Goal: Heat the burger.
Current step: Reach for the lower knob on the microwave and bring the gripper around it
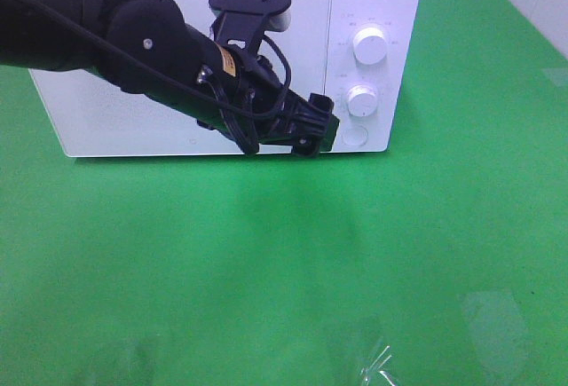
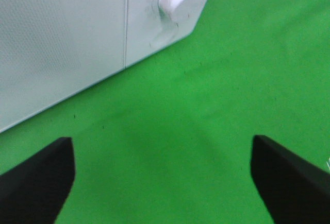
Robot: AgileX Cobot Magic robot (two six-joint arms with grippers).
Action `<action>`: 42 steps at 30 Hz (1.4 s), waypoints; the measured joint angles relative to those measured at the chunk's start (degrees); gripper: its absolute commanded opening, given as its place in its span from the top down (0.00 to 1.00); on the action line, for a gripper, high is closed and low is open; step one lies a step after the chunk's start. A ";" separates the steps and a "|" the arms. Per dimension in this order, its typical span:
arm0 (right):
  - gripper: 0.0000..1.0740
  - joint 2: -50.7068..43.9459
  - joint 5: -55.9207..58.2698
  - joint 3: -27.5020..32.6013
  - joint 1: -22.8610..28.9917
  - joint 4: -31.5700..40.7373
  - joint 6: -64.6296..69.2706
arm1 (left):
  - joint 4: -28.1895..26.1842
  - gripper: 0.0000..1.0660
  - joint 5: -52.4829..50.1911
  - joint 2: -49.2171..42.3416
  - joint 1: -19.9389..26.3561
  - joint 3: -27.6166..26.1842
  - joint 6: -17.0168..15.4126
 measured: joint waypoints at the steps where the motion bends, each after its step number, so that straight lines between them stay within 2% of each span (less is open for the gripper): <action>1: 0.34 0.00 0.00 0.00 0.00 0.00 0.00 | 0.00 0.08 0.00 0.00 0.00 0.00 0.00; 3: 0.34 0.00 0.00 0.00 0.00 0.00 0.00 | -0.86 0.08 3.78 -0.74 0.00 0.00 0.00; 4: 0.34 0.00 0.00 0.00 0.00 0.00 0.00 | -1.43 0.08 9.11 -1.60 0.00 0.00 0.00; 5: 0.34 0.00 0.00 0.00 0.00 0.00 0.00 | -1.43 0.08 9.11 -1.60 0.00 0.00 0.00; 6: 0.34 0.00 0.00 0.00 0.00 0.00 0.00 | -1.49 0.08 15.13 -2.52 0.00 0.00 0.00; 8: 0.34 0.00 0.00 0.00 0.00 0.00 0.00 | -1.49 0.08 18.56 -3.21 0.00 0.00 0.00; 9: 0.34 0.00 0.00 0.00 0.00 0.00 0.00 | -1.49 0.08 24.87 -4.41 0.00 0.00 0.17; 10: 0.34 0.00 0.00 0.00 0.00 0.00 0.00 | -1.49 0.08 24.87 -4.41 0.00 0.00 0.17; 11: 0.34 0.00 0.00 0.00 0.00 0.00 0.00 | -1.49 0.08 30.77 -5.61 0.00 0.00 0.74; 12: 0.34 0.00 0.00 0.00 0.00 0.00 0.00 | -1.49 0.08 30.77 -5.61 0.00 0.00 0.74; 16: 0.34 0.00 0.00 0.00 0.00 0.00 0.00 | -1.43 0.08 41.48 -8.08 0.57 -0.23 1.20; 21: 0.34 0.00 0.00 0.00 0.00 0.00 0.00 | -2.35 0.08 46.70 -11.23 2.75 -0.23 1.55; 23: 0.34 0.00 0.00 0.00 0.00 0.00 0.00 | -5.56 0.08 49.90 -15.70 7.56 -0.23 3.44; 26: 0.34 0.00 0.00 0.00 0.00 0.00 0.00 | -6.36 0.08 50.59 -16.90 9.34 -0.23 4.13; 27: 0.34 0.00 0.00 0.00 0.00 0.00 0.00 | -7.45 0.08 51.74 -19.08 12.95 -0.29 5.50; 28: 0.34 0.00 0.00 0.00 0.00 0.00 0.00 | -7.45 0.08 51.74 -19.08 12.95 -0.29 5.50; 30: 0.34 0.00 0.00 0.00 0.00 0.00 0.00 | -7.68 0.08 54.26 -23.49 22.57 -0.29 7.10; 33: 0.34 0.00 0.00 0.00 0.00 0.00 0.00 | -7.68 0.08 54.37 -24.35 24.58 -0.29 7.51; 34: 0.34 0.00 0.00 0.00 0.00 0.00 0.00 | -7.68 0.08 54.66 -26.13 29.39 -0.29 8.54; 35: 0.34 0.00 0.00 0.00 0.00 0.00 0.00 | -7.68 0.08 54.66 -26.13 29.39 -0.29 8.54; 36: 0.34 0.00 0.00 0.00 0.00 0.00 0.00 | -7.68 0.08 54.89 -28.19 34.43 -0.29 9.74; 37: 0.34 0.00 0.00 0.00 0.00 0.00 0.00 | -7.68 0.08 54.89 -28.19 34.43 -0.29 9.74; 39: 0.34 0.00 0.00 0.00 0.00 0.00 0.00 | -7.68 0.08 54.95 -32.54 42.74 -0.29 10.94; 42: 0.34 0.00 0.00 0.00 0.00 0.00 0.00 | -7.68 0.08 54.95 -33.46 44.12 -0.29 10.94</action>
